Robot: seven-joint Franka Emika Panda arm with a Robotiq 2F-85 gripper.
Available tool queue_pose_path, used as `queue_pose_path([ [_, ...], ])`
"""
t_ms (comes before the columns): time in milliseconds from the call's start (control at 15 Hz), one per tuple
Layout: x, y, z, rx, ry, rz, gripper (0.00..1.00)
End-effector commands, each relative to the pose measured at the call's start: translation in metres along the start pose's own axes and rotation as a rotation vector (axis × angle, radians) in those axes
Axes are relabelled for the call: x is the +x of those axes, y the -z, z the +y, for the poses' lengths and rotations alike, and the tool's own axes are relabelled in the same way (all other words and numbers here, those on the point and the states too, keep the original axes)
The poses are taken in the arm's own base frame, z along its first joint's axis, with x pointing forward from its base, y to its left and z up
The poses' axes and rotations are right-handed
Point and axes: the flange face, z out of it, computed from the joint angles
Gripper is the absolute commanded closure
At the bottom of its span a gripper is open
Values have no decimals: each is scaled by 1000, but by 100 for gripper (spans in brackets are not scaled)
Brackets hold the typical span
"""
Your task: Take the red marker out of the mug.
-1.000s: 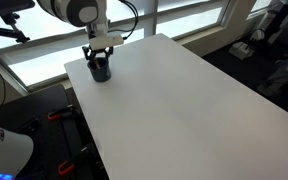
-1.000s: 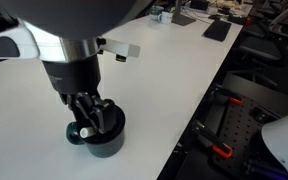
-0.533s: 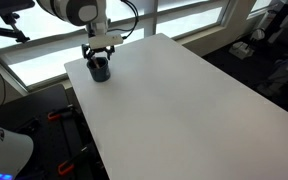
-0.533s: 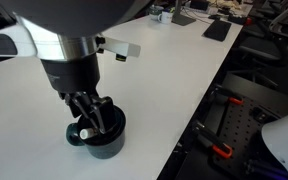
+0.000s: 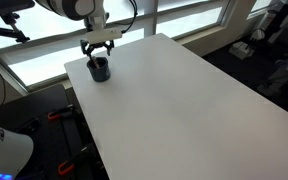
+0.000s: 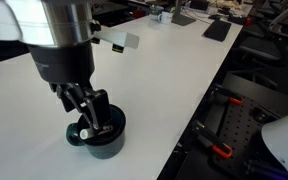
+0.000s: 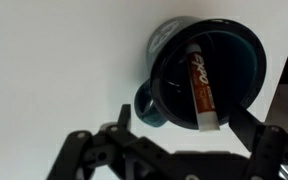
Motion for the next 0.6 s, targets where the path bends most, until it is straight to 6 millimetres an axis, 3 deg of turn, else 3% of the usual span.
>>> queue_pose_path([
  [0,3,11,-15,-26,-12,-7,3],
  [67,3,11,-16,-24,-11,-8,14],
  [200,3,10,-20,-16,-5,-12,22],
  [333,3,8,-24,-11,-4,-16,28],
  [533,2,6,-28,-4,-2,-20,26],
])
